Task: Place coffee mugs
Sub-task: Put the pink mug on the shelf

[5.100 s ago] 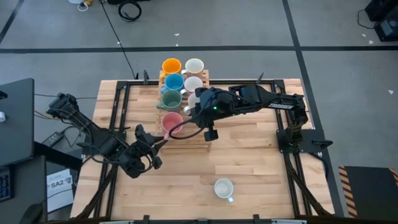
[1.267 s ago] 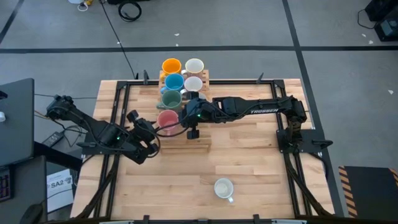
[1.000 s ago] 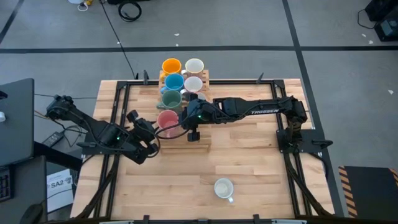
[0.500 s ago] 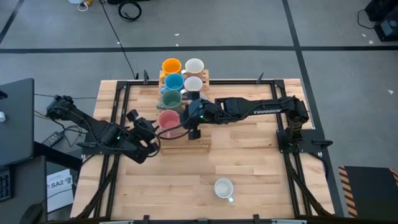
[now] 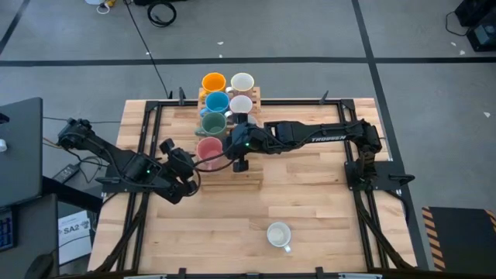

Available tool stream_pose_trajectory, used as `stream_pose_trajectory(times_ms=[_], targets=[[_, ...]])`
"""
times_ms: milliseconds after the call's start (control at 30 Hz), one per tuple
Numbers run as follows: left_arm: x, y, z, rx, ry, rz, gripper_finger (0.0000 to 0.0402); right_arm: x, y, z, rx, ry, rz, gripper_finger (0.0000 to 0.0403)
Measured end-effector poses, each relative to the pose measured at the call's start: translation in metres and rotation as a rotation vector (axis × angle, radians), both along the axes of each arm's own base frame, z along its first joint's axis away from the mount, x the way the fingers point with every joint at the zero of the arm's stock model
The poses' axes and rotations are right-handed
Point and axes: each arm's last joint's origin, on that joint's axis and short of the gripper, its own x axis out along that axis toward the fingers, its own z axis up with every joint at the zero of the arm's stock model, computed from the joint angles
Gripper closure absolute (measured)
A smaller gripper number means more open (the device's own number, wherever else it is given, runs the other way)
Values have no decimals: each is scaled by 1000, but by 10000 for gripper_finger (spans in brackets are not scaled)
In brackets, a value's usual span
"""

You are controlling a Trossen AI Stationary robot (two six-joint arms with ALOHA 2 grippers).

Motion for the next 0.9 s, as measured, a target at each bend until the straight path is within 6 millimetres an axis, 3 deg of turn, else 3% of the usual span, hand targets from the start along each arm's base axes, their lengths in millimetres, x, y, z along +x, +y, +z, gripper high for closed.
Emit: stream_pose_trajectory(times_ms=[900], targets=[[2,1,4,78,-77,48,285,1,26,0,55,-12,122,330]])
